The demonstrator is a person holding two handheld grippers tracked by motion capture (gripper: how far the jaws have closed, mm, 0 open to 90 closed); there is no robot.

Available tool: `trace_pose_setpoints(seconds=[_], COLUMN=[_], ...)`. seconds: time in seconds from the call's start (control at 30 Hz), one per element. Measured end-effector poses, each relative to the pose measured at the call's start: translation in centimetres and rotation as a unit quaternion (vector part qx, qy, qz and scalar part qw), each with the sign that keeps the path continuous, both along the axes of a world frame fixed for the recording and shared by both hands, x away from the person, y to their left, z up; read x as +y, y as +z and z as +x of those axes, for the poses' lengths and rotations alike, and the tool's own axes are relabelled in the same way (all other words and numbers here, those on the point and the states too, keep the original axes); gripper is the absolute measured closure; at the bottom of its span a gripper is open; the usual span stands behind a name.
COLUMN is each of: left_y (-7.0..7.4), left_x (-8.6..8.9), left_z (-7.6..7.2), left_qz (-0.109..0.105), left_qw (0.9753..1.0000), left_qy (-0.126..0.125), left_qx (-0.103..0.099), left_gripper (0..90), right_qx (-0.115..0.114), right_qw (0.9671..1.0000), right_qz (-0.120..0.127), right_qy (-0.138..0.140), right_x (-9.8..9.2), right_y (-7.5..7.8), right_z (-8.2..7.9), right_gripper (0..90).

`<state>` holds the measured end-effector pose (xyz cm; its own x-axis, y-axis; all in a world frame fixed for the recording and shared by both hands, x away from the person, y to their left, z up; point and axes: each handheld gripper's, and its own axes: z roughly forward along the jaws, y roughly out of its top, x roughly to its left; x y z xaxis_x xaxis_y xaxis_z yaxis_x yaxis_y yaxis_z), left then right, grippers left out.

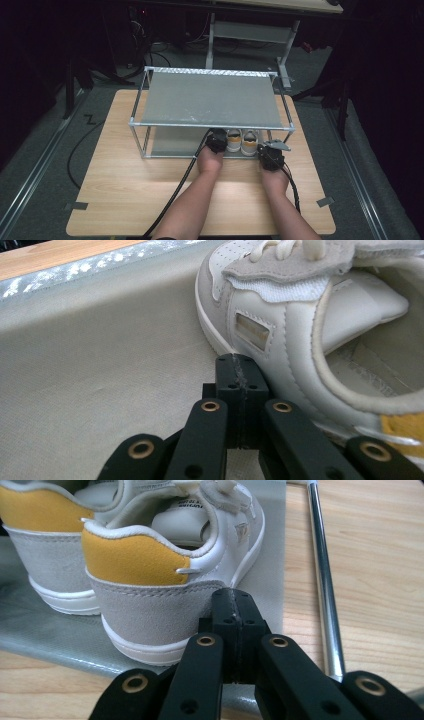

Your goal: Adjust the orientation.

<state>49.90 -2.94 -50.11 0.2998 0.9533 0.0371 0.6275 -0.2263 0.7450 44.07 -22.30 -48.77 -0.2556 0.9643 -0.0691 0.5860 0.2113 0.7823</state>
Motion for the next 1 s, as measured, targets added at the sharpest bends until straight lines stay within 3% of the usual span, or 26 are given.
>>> trace_pose_setpoints(seconds=[0.03,0.07,0.1,0.13,0.17,0.2,0.23,0.27,0.3,0.37,0.43,0.53,0.6,0.67,0.73,0.77,0.83,0.9,0.93,0.97,1.0], left_y=[0.1,0.2,0.3,0.3,0.5,0.8,0.9,0.9,1.4,1.8,2.0,2.5,2.8,3.1,3.8,4.0,4.2,3.5,2.9,2.9,3.5], left_x=[0.1,0.5,0.5,0.5,0.9,1.4,1.4,1.4,2.5,3.6,4.1,6.9,9.7,12.1,15.5,17.2,19.6,23.2,24.6,25.7,26.8], left_z=[0.0,-0.1,-0.4,-0.4,-1.4,-2.0,-2.9,-2.9,-4.4,-6.4,-7.1,-10.5,-13.0,-14.5,-16.5,-17.2,-17.9,-19.4,-19.9,-19.7,-19.2], left_qz=[0.005,-0.003,-0.008,-0.008,-0.020,-0.016,-0.030,-0.030,-0.039,-0.041,-0.047,-0.048,-0.049,-0.050,-0.035,-0.040,-0.045,-0.032,-0.032,-0.042,-0.061], left_qw=[1.0000,0.9992,0.9987,0.9987,0.9985,0.9990,0.9990,0.9990,0.9983,0.9974,0.9968,0.9952,0.9942,0.9929,0.9925,0.9920,0.9914,0.9941,0.9953,0.9953,0.9946], left_qy=[-0.004,-0.040,-0.048,-0.048,-0.045,-0.033,-0.004,-0.004,-0.023,-0.032,-0.040,-0.067,-0.091,-0.108,-0.117,-0.120,-0.122,-0.104,-0.091,-0.085,-0.082], left_qx=[0.001,-0.007,-0.016,-0.016,-0.026,-0.027,-0.033,-0.033,-0.038,-0.050,-0.050,-0.052,-0.031,-0.007,-0.003,0.003,0.015,-0.005,-0.005,0.018,0.022], left_gripper=[90.0,90.0,90.0,90.0,90.0,90.0,90.0,90.0,89.9,87.1,84.2,80.2,74.3,66.3,63.1,59.9,52.4,48.3,48.3,51.1,50.0], right_qx=[0.001,0.002,0.004,0.004,-0.001,-0.005,-0.006,-0.007,-0.010,-0.013,-0.014,-0.010,-0.008,0.000,0.005,0.009,0.019,0.025,0.026,0.030,0.036], right_qw=[1.0000,1.0000,1.0000,1.0000,1.0000,0.9999,0.9999,0.9999,0.9998,0.9997,0.9996,0.9992,0.9991,0.9987,0.9983,0.9981,0.9978,0.9978,0.9980,0.9980,0.9980], right_qz=[0.006,0.006,0.005,0.005,0.009,0.010,0.012,0.015,0.015,0.020,0.020,0.018,0.017,0.011,0.011,0.009,0.015,0.021,0.023,0.028,0.032], right_qy=[0.000,0.002,0.001,0.001,0.000,0.002,0.002,0.003,0.003,0.010,0.017,0.033,0.038,0.049,0.056,0.061,0.062,0.059,0.054,0.048,0.041], right_x=[-0.1,-0.2,-0.3,-0.3,-0.4,-0.5,-0.5,-0.5,-0.6,-0.6,-0.6,-0.2,-0.1,-0.2,-0.6,-0.8,-1.4,-2.2,-2.7,-3.2,-3.6], right_y=[0.0,-0.1,0.0,0.0,0.2,0.4,0.6,0.8,1.1,1.8,2.1,2.7,3.0,3.2,3.4,3.5,3.6,3.6,3.5,3.4,3.4], right_z=[0.0,0.0,-0.1,-0.1,-0.5,-0.7,-1.0,-1.3,-1.6,-2.4,-2.9,-4.8,-6.2,-7.6,-8.8,-9.6,-10.5,-11.3,-11.9,-12.1,-12.0], right_gripper=[90.0,90.0,90.0,90.0,90.0,90.0,90.0,90.0,90.0,90.0,90.0,90.0,88.5,86.9,86.9,86.2,82.1,78.9,78.0,75.0,68.3])
